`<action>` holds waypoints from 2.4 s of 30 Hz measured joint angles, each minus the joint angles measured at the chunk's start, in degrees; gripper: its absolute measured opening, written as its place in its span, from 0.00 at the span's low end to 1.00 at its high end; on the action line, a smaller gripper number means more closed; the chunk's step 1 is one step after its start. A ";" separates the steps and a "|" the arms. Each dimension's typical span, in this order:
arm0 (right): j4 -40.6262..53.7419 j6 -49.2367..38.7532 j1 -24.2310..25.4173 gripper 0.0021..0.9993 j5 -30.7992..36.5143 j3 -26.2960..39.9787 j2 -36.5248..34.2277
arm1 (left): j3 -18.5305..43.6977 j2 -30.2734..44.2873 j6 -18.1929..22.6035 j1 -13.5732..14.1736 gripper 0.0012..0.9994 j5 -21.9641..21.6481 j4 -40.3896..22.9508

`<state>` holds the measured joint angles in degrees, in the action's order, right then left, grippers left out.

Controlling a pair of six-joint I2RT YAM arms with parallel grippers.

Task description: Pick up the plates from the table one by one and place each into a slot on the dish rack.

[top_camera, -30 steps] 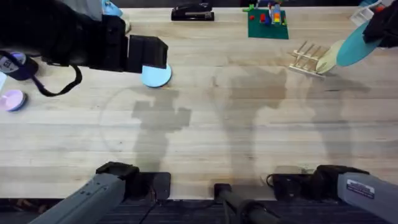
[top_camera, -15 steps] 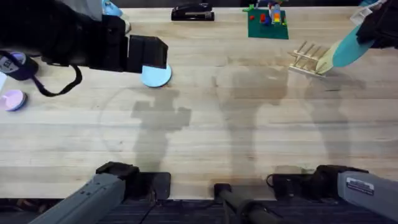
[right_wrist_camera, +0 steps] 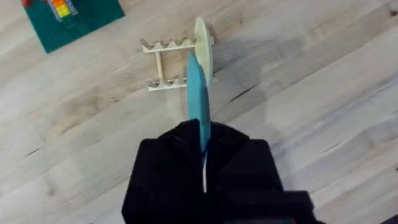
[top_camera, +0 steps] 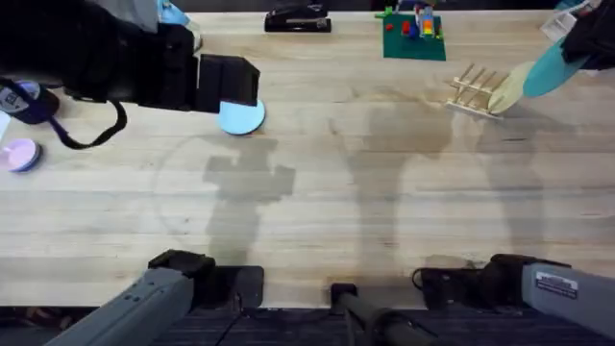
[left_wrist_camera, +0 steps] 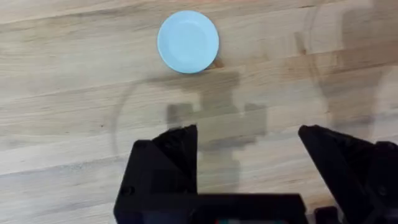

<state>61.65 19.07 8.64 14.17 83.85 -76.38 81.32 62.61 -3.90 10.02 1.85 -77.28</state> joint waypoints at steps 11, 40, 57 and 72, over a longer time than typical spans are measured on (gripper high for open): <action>-0.72 -0.97 0.40 0.03 -0.02 0.00 -5.28 | 0.00 0.00 0.00 0.00 0.99 0.00 0.00; -6.38 -4.10 0.40 0.03 -0.02 0.00 -13.95 | 0.00 0.00 0.00 0.00 1.00 0.00 0.00; -7.67 -4.99 2.37 0.03 -0.01 0.00 -14.60 | 0.00 0.02 0.00 0.00 1.00 0.00 0.00; -8.02 -5.68 2.52 0.03 -0.74 0.55 -17.08 | 0.00 0.00 0.00 0.00 1.00 0.00 0.00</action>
<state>53.63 13.39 11.16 13.43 84.40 -93.46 81.32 62.61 -3.90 10.02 1.85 -77.28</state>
